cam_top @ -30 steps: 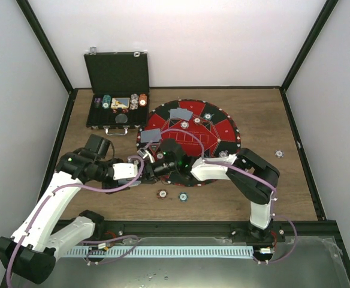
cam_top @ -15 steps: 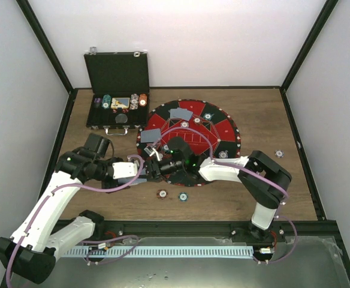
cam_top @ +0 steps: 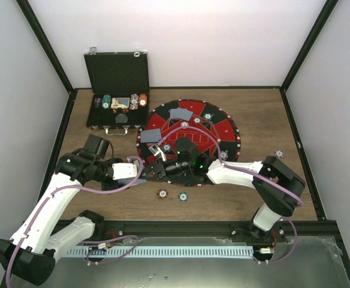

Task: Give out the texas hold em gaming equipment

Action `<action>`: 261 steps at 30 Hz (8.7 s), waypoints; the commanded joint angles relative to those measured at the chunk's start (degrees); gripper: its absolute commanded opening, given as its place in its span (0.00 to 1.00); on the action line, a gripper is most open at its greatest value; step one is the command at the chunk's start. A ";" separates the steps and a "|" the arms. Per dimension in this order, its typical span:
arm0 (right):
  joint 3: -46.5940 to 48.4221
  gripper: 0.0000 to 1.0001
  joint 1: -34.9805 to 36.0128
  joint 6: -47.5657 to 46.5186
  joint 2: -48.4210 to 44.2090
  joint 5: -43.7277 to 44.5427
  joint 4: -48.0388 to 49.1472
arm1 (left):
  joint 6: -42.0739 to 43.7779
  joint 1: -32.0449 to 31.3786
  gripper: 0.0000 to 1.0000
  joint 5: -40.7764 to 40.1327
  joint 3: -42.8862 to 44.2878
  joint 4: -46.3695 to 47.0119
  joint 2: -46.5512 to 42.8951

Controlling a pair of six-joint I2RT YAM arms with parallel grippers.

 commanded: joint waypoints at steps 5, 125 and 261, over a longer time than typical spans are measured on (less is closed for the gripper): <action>-0.44 0.02 0.36 -0.67 -2.31 0.93 -1.68 | 0.81 0.09 0.08 0.20 -0.87 0.99 -0.41; 8.08 0.79 3.78 3.55 9.11 0.93 3.39 | 1.38 0.04 0.08 0.41 1.75 -0.96 -0.70; 32.81 1.00 -6.01 -43.85 -1.40 46.02 -58.90 | -0.23 0.04 0.08 0.47 1.10 0.44 -1.65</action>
